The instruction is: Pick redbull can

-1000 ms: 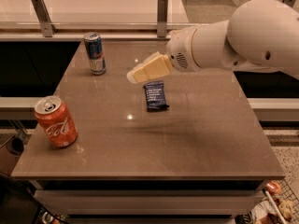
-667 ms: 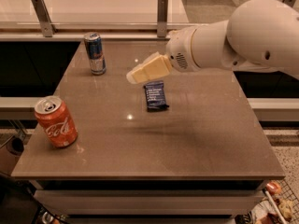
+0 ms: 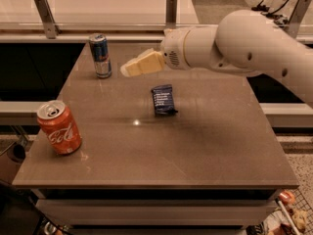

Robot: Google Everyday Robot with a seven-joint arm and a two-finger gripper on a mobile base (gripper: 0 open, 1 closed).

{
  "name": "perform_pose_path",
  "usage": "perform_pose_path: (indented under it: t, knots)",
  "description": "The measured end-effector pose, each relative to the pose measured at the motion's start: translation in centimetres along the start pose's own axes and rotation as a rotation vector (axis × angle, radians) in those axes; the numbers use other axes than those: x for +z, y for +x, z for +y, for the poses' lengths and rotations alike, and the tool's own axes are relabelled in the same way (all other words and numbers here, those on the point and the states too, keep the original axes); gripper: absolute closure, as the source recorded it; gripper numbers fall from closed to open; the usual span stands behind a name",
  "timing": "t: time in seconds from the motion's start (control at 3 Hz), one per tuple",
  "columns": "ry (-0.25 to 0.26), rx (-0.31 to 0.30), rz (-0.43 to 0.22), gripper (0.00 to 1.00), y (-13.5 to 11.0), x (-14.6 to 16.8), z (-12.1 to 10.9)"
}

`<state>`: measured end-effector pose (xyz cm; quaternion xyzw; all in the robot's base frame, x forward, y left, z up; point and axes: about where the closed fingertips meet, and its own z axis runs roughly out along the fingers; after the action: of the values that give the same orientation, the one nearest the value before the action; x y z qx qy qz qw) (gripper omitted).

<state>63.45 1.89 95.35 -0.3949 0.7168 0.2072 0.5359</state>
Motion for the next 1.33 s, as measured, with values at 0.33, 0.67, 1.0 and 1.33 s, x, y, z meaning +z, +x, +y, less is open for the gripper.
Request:
perform_pose_path:
  t: [0.33, 0.67, 1.0, 1.33]
  knots:
    - [-0.028, 0.024, -0.074, 0.0, -0.4, 3.4, -0.2]
    - [-0.062, 0.04, -0.136, 0.0, -1.0, 6.6, -0.3]
    - [-0.104, 0.05, -0.178, 0.0, -1.6, 9.4, -0.2]
    - [-0.145, 0.06, -0.204, 0.0, -2.2, 12.0, 0.0]
